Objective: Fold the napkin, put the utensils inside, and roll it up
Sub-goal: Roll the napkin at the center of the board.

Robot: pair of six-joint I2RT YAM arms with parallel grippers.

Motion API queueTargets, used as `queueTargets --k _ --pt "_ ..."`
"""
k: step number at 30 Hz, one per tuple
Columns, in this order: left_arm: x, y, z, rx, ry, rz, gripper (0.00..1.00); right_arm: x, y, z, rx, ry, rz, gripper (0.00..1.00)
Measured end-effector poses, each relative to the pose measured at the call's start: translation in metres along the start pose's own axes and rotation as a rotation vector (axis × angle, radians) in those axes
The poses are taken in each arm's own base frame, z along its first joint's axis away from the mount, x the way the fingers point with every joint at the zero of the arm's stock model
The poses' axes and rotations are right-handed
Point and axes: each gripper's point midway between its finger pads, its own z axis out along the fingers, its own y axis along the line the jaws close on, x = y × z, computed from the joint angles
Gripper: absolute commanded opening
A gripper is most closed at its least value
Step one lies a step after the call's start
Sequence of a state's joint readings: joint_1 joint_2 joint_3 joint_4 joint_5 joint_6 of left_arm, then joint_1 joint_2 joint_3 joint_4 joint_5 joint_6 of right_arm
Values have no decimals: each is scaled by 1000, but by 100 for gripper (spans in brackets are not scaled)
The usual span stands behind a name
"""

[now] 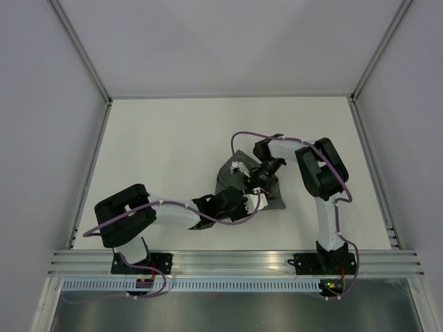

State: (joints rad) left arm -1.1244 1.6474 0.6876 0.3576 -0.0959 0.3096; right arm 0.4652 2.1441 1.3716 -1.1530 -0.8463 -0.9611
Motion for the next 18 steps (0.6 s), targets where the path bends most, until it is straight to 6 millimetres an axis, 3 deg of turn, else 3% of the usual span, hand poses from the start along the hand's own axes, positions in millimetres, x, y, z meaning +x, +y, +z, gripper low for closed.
queueTargets --k 3,7,10,16,18 --pt "3 -5 4 21 2 4 40 0 0 0 -3 2 10 11" --pt "4 -8 8 40 6 6 16 2 1 1 -10 8 31 11" --pt "2 -12 9 63 -2 11 5 5 2 0 -10 15 42 13" --pt "0 -15 11 115 -5 -1 2 8 3 -1 -11 24 53 23" --pt "-1 -16 12 147 -6 -12 2 9 3 -2 -14 25 64 33"
